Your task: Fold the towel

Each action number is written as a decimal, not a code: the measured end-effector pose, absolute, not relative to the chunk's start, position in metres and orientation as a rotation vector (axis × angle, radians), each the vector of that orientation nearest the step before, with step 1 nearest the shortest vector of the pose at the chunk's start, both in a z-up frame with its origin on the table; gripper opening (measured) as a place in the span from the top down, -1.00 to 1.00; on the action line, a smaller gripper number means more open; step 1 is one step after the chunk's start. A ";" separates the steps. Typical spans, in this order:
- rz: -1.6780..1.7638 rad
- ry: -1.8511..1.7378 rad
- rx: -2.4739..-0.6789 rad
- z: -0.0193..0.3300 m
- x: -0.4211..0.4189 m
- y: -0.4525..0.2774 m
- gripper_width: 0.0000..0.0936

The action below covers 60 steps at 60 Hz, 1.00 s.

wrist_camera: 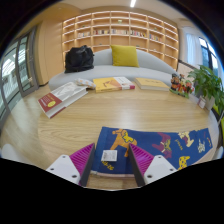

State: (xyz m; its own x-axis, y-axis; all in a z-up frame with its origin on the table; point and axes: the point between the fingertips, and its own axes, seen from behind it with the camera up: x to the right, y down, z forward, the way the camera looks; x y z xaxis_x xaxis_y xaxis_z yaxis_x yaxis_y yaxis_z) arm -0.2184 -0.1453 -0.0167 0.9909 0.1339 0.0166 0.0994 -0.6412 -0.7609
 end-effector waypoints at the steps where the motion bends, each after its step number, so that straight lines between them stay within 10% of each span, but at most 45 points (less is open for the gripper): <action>1: 0.029 -0.170 -2.263 -0.017 -0.216 -0.144 -0.31; 10: 0.006 -0.216 -2.215 -0.017 -0.217 -0.132 0.91; 25: 0.204 -0.161 -2.266 -0.003 -0.231 -0.143 0.95; 45: 0.586 -0.102 -2.035 0.160 -0.203 -0.150 0.94; 60: 0.437 0.072 -2.117 0.096 -0.041 -0.116 0.87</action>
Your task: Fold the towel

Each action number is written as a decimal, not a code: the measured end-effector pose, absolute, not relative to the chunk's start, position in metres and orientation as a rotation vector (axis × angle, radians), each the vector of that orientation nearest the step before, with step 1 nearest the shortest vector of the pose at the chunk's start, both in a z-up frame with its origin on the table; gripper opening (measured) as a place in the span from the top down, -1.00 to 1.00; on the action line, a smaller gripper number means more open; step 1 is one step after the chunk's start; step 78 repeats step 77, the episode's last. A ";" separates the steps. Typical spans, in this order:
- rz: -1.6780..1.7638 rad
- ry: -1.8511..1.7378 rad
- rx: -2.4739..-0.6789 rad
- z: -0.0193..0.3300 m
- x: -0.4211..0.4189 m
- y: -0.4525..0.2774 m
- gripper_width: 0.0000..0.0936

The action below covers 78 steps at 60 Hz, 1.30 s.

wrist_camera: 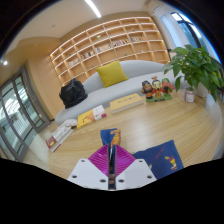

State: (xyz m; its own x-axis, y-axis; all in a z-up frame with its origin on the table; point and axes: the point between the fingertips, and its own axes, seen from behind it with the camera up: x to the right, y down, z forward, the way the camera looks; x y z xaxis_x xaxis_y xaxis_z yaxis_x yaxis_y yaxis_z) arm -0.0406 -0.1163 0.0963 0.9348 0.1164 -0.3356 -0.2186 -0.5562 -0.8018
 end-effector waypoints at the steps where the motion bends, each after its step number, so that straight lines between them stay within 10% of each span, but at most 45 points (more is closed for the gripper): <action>1: 0.423 0.083 -2.123 0.091 -0.029 -0.115 0.81; 10: 0.276 0.174 -2.183 0.051 0.072 -0.113 -0.84; 27: 0.094 0.160 -2.126 0.090 0.171 -0.147 -0.81; 78: 0.035 -0.197 -2.048 0.187 0.128 -0.342 -0.84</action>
